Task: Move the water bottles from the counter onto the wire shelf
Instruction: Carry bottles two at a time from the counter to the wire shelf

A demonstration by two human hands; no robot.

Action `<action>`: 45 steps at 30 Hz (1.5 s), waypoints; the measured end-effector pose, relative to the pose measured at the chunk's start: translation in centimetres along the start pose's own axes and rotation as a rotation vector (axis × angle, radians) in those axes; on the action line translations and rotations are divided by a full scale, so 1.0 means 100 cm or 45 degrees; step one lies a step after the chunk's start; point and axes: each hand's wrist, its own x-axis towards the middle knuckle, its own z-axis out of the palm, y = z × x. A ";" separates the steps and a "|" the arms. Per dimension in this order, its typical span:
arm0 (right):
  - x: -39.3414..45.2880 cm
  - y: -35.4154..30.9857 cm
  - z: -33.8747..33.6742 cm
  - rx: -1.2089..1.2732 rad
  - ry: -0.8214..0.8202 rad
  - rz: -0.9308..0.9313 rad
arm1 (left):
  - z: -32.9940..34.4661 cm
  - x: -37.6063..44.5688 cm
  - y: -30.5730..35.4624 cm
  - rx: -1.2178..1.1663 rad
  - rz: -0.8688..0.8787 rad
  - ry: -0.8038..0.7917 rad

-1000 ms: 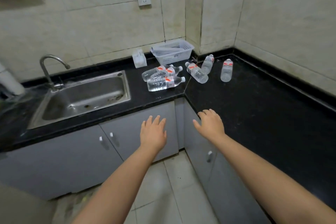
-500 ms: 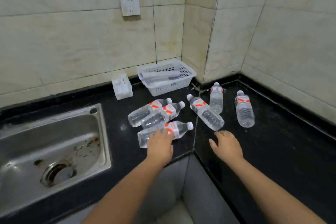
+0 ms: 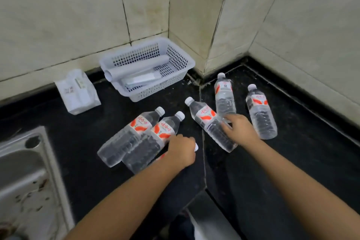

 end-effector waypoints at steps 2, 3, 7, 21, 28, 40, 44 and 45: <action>0.024 -0.008 0.003 0.017 -0.044 -0.070 | -0.007 0.005 -0.011 -0.089 -0.110 0.030; 0.037 -0.013 0.003 0.021 -0.066 -0.091 | -0.011 0.006 -0.016 -0.132 -0.150 0.023; 0.097 -0.036 0.010 0.054 -0.170 -0.141 | -0.031 0.009 -0.029 -0.169 -0.151 -0.012; 0.117 -0.077 0.014 -0.288 -0.199 -0.228 | -0.072 -0.011 -0.054 -0.122 -0.212 -0.075; -0.002 -0.082 -0.046 -0.237 0.201 -0.216 | -0.083 -0.077 -0.016 0.124 -0.004 0.177; -0.269 -0.042 -0.124 0.117 0.623 0.267 | -0.088 -0.198 0.083 0.267 0.578 0.702; -0.357 -0.032 -0.159 0.019 0.742 0.384 | -0.095 -0.225 0.155 0.304 0.903 1.095; -0.381 -0.026 -0.168 -0.002 0.790 0.429 | -0.094 -0.231 0.175 0.286 0.947 1.175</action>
